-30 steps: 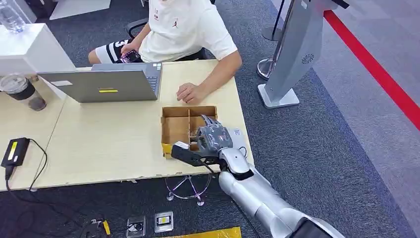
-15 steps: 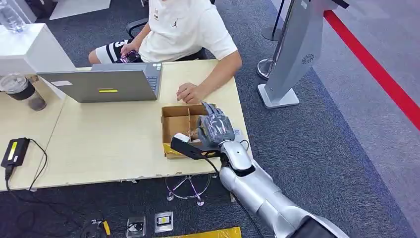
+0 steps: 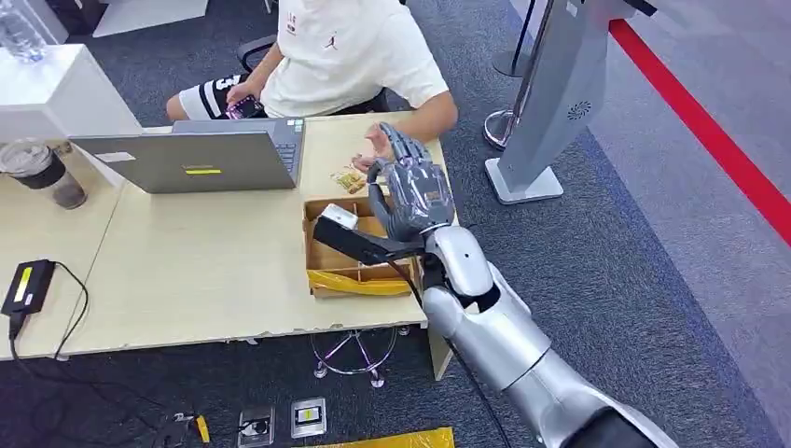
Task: Pass the card to the sensor for recognition and then transmit it.
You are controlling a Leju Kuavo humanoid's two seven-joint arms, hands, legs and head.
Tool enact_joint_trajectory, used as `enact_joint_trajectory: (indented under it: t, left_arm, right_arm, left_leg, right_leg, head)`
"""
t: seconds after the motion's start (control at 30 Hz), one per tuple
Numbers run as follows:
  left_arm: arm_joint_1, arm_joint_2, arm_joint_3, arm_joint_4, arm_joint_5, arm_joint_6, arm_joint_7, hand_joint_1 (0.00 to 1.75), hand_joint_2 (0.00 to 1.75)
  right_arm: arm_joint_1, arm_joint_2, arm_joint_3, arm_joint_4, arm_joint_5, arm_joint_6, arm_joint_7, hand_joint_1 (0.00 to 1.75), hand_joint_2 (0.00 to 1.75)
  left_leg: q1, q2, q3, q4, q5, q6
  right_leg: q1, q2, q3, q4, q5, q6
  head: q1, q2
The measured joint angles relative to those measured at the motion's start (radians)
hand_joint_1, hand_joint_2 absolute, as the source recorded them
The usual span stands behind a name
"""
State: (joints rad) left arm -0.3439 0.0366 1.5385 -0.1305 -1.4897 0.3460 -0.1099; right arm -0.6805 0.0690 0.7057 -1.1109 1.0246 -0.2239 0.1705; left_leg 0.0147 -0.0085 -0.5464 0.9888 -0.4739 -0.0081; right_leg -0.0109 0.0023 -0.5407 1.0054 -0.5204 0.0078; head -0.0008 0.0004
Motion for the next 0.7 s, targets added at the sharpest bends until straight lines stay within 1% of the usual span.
enact_joint_trajectory:
  t: [0.23,0.33,0.4,0.53,0.67,0.7]
  left_arm:
    - [-0.001,-0.001,0.000,0.000,-0.009,-0.002,0.000,0.00,1.75]
    - [-0.010,-0.003,0.000,0.000,-0.022,-0.004,0.002,0.00,1.75]
    - [-0.024,-0.008,0.000,0.000,-0.026,-0.006,0.007,0.00,1.75]
    - [-0.058,-0.021,0.000,0.000,-0.029,-0.017,0.007,0.00,1.75]
    - [-0.059,-0.021,0.000,0.000,-0.029,-0.017,0.007,0.00,1.75]
    - [-0.070,-0.029,0.000,0.000,-0.030,-0.019,0.007,0.00,1.75]
  right_arm:
    - [-0.004,-0.012,-0.003,-0.095,0.009,-0.003,-0.008,1.75,1.75]
    - [-0.043,-0.011,-0.002,-0.105,0.019,0.009,-0.010,1.75,1.75]
    - [-0.094,-0.003,0.001,-0.063,0.021,0.010,-0.026,1.75,1.75]
    - [-0.190,0.026,0.007,0.101,0.009,-0.013,-0.056,1.75,1.75]
    - [-0.193,0.027,0.007,0.107,0.008,-0.015,-0.057,1.75,1.75]
    - [-0.241,0.044,0.011,0.237,0.006,-0.057,-0.062,1.75,1.75]
  left_leg:
    - [0.000,0.000,0.000,0.000,0.000,0.000]
    - [0.000,0.000,0.000,0.000,0.000,0.000]
    - [0.000,0.000,-0.001,0.000,0.000,0.000]
    - [0.000,-0.002,-0.001,0.000,0.002,-0.001]
    - [0.000,-0.002,-0.001,0.000,0.002,-0.001]
    - [0.000,-0.002,-0.001,0.000,0.003,-0.001]
  right_leg:
    - [0.000,0.000,0.000,0.000,0.000,0.000]
    - [0.000,0.000,0.000,0.000,0.000,0.000]
    - [0.000,0.000,0.000,0.000,0.001,0.000]
    - [0.000,-0.001,0.001,0.000,0.002,-0.001]
    - [0.000,-0.001,0.001,0.000,0.002,-0.001]
    - [0.000,-0.001,0.001,0.000,0.002,-0.001]
  head:
    - [0.000,0.000]
    - [0.000,0.000]
    - [0.000,0.000]
    - [0.000,0.000]
    - [0.000,0.000]
    - [0.000,0.000]
